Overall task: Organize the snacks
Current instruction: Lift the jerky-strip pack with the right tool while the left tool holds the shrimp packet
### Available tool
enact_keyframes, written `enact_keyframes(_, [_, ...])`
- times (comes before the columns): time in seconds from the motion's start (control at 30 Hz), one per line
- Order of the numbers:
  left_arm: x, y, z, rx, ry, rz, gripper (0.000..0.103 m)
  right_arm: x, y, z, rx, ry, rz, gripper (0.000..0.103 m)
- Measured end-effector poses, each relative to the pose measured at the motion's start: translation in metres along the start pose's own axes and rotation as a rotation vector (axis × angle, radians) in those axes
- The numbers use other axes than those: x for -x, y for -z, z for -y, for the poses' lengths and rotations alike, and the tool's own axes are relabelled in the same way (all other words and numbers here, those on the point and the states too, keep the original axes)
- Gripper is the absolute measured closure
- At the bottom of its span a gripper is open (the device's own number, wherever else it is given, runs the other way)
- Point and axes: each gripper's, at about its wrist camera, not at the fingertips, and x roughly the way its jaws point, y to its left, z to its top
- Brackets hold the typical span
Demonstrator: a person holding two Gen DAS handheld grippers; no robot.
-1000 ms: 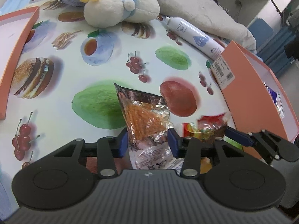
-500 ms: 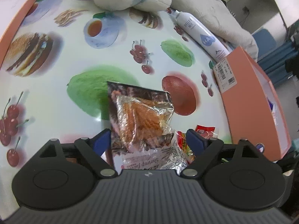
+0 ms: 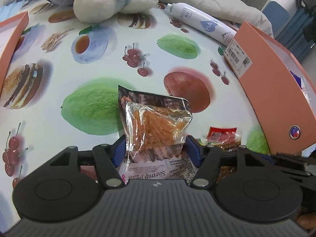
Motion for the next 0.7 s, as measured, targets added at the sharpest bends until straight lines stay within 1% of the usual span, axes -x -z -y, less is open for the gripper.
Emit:
enact_keyframes(0.13, [0.003, 0.002, -0.004, -0.001, 0.007, 0.000, 0.036, 0.007, 0.008, 0.010, -0.139, -0.106, 0.011, 0.082])
enact_keyframes(0.37, [0.003, 0.003, -0.005, -0.005, 0.005, 0.006, 0.037, 0.013, 0.010, 0.028, -0.313, -0.313, 0.045, 0.082])
enact_keyframes(0.43, [0.003, 0.003, -0.005, -0.008, 0.005, 0.007, 0.037, 0.010, 0.010, 0.033, -0.366, -0.386, 0.036, 0.082])
enact_keyframes(0.47, [0.003, 0.003, -0.005, -0.010, 0.005, 0.008, 0.037, 0.006, 0.011, 0.034, -0.391, -0.412, 0.014, 0.082])
enact_keyframes(0.53, [0.003, 0.004, -0.006, -0.008, 0.008, 0.008, 0.037, 0.000, 0.013, 0.030, -0.401, -0.443, -0.013, 0.082])
enact_keyframes(0.57, [0.004, 0.004, -0.006, -0.007, 0.010, 0.008, 0.037, -0.002, 0.014, 0.026, -0.389, -0.436, -0.026, 0.082])
enact_keyframes(0.63, [0.004, 0.004, -0.007, -0.001, 0.014, 0.009, 0.037, -0.006, 0.016, 0.017, -0.356, -0.377, -0.043, 0.082])
enact_keyframes(0.7, [0.004, 0.004, -0.008, -0.003, 0.015, 0.011, 0.037, -0.010, 0.018, 0.011, -0.337, -0.358, -0.057, 0.082])
